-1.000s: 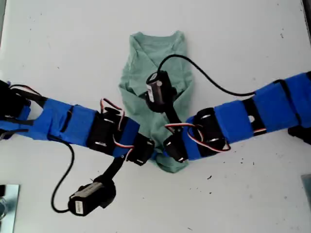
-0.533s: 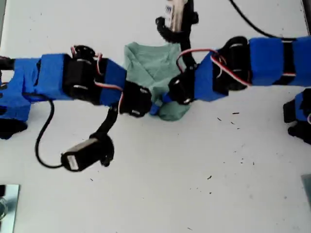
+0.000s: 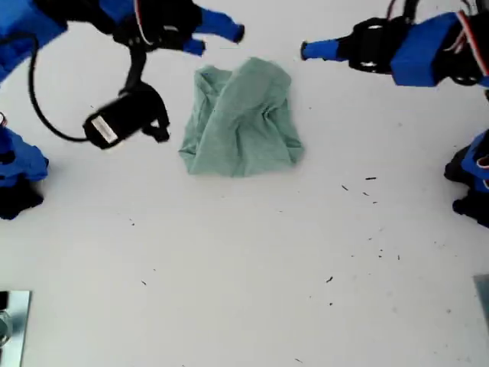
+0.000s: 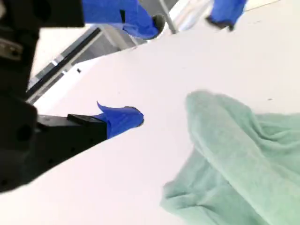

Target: Fold t shirt

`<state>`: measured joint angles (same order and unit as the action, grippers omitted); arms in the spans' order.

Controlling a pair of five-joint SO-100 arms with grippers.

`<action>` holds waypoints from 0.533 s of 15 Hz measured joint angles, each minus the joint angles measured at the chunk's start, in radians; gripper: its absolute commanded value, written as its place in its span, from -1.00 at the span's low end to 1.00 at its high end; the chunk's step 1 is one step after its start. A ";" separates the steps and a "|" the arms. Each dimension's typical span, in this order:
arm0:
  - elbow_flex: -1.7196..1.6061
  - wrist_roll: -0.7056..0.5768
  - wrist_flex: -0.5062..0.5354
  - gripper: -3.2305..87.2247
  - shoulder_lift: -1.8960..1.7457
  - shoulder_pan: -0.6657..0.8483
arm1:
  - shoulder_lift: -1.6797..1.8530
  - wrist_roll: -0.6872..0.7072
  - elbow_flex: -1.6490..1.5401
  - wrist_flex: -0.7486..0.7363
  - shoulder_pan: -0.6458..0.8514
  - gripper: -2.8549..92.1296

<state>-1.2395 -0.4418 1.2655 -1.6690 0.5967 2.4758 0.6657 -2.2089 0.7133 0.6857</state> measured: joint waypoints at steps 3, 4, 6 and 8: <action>-0.460 -0.041 -0.152 -0.71 -0.390 0.115 | 0.296 0.026 -0.109 0.247 0.040 -0.61; -0.627 -0.041 -0.186 -0.93 -0.532 0.109 | 0.383 0.028 -0.152 0.339 0.040 -0.79; -0.996 0.009 -0.290 -0.93 -0.838 0.034 | 0.637 0.002 -0.354 0.453 0.011 -0.90; -1.417 0.120 -0.356 -0.93 -1.246 -0.100 | 0.950 -0.109 -0.612 0.558 -0.071 -0.90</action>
<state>-2.6569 -0.3221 0.9097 -2.9146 0.4970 3.4254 0.5568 -2.8210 1.2717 0.6151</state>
